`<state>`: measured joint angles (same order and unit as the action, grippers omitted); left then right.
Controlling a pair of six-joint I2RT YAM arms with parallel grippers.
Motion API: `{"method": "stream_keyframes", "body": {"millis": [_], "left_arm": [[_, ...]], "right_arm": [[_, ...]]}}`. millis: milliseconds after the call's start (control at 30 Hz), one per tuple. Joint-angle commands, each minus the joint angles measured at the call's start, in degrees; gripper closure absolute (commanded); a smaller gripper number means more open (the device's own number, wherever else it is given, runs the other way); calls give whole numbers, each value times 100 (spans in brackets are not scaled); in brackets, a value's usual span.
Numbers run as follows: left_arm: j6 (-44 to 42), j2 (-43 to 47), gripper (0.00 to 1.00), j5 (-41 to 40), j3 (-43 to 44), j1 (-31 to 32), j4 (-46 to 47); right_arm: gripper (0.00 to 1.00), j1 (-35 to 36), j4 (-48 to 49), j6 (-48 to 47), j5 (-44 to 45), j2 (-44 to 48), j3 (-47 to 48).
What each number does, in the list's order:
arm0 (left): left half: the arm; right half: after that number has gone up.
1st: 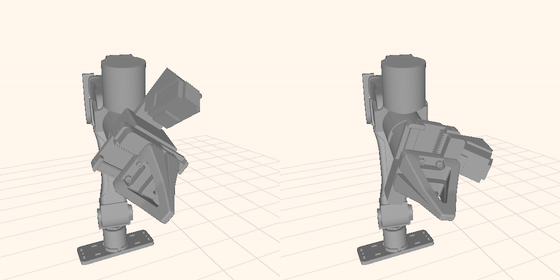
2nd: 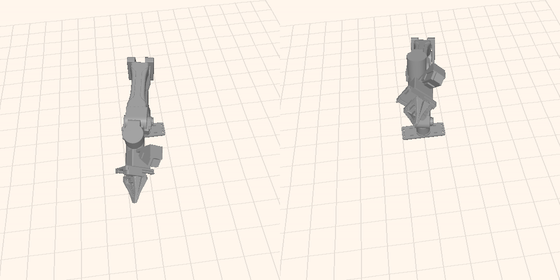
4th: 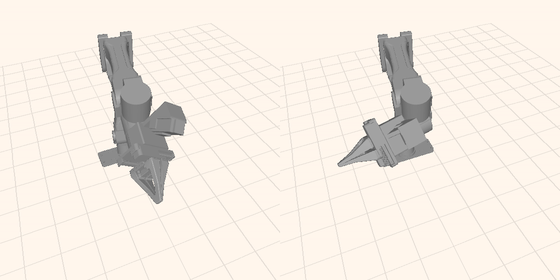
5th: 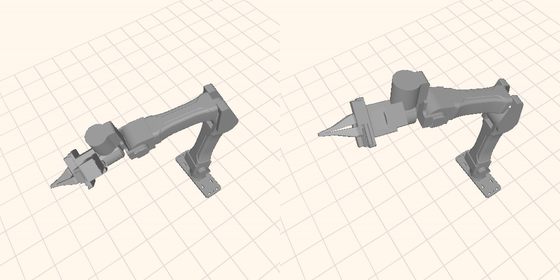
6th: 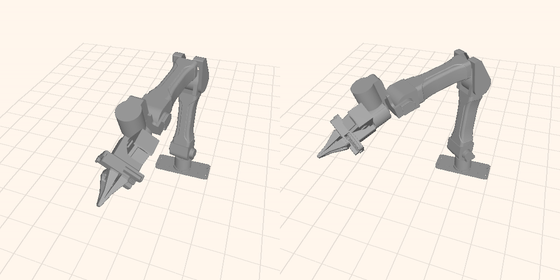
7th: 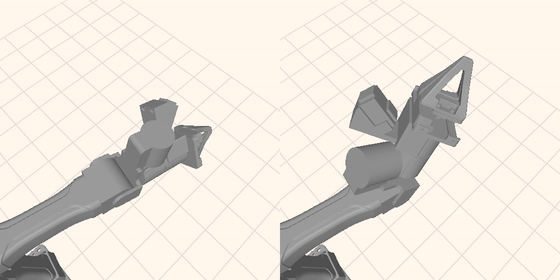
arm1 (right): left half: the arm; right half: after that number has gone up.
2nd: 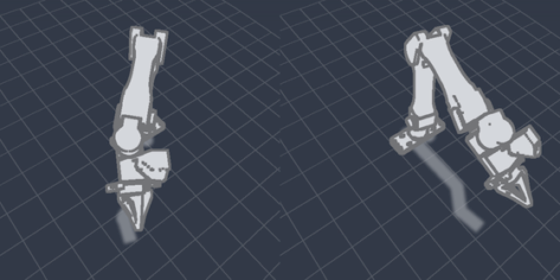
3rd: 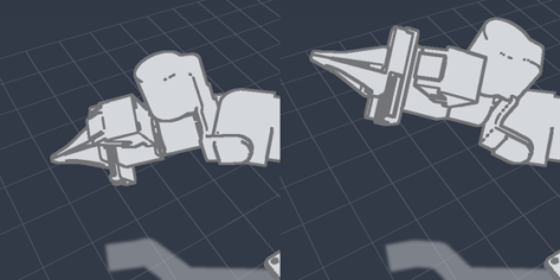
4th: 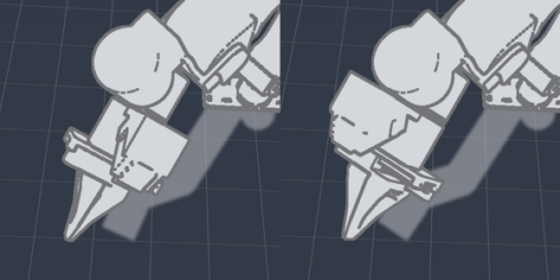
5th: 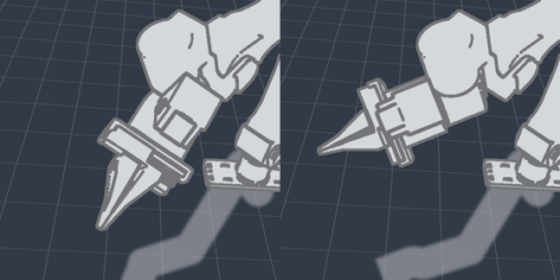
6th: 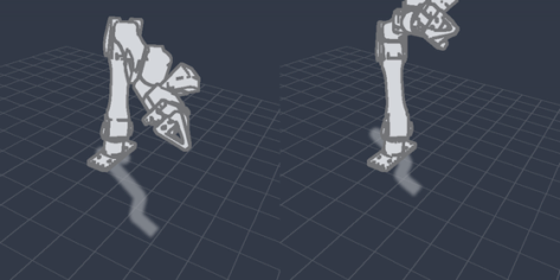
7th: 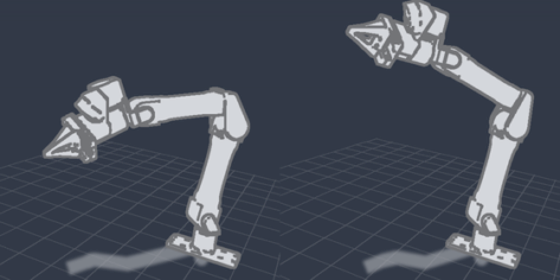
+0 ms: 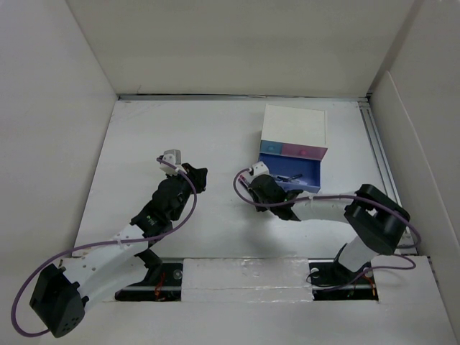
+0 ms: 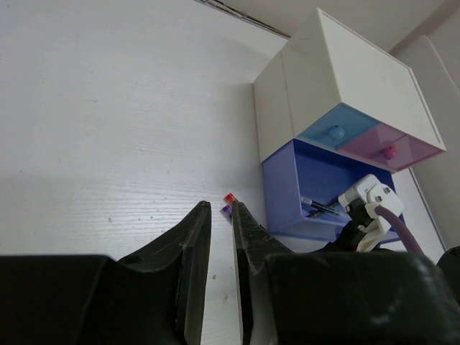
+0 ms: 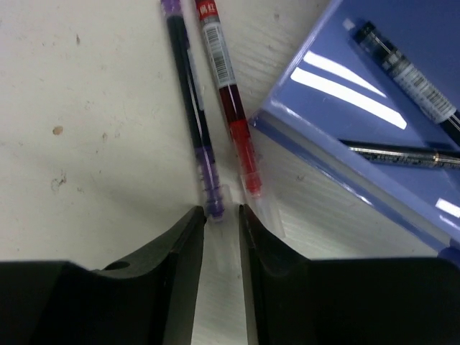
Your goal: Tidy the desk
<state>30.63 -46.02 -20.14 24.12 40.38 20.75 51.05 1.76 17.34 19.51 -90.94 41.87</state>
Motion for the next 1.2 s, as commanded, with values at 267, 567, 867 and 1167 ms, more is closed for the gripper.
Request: {"method": "stream_keyframes", "body": {"millis": [267,567,867,1167], "left_arm": [[4,58,85,-7,-12,-13,227],[4,58,85,19,-12,-13,227],[13,76,85,28,-13,-13,236],[13,102,85,45,-30,-13,236]], "right_arm": [[91,19,158,-47,-281,225,-29],[92,-155,-454,-275,-62,2139,75],[90,-1466,-1301,-653,255,2264,322],[52,-1589,-1785,-258,1186,2299,533]]}}
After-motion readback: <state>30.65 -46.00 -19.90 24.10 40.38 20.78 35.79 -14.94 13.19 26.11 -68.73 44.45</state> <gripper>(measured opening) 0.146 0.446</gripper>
